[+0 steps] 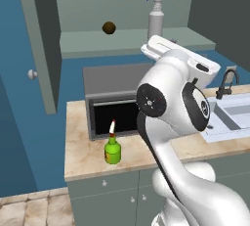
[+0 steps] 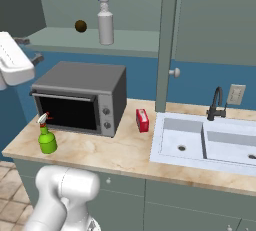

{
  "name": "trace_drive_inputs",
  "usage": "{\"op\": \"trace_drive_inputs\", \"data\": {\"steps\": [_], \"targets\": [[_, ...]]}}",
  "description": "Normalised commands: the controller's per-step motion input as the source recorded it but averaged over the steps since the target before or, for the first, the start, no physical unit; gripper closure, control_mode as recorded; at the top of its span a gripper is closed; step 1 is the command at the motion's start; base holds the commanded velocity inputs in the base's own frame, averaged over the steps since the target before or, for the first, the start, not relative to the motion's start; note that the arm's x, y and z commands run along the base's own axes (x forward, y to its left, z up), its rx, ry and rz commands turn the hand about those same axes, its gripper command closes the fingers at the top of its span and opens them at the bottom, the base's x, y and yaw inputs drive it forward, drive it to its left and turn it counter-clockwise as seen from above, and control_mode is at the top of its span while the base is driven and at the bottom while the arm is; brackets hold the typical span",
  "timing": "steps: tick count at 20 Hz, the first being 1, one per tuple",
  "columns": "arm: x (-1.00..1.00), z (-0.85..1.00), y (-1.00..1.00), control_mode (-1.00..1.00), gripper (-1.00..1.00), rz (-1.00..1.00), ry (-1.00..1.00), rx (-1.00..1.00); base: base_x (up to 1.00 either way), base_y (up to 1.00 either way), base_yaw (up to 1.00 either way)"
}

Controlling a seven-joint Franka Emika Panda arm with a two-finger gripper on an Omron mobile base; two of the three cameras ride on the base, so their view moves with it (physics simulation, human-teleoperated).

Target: Pick the spray and spray from the cabinet and place them on the counter.

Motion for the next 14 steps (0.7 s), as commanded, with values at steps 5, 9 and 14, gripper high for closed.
{"op": "trace_drive_inputs", "data": {"steps": [5, 9, 14], "targets": [[0.00, 0.14, -0.19, -1.00, -1.00, 0.07, 0.01, 0.00, 0.00, 0.00, 0.00], [0.00, 0.09, -0.12, -1.00, -1.00, 0.13, 0.03, 0.00, 0.00, 0.00, 0.00], [0.01, 0.02, -0.07, -1.00, -1.00, 0.19, 0.01, 0.00, 0.00, 0.00, 0.00]]}}
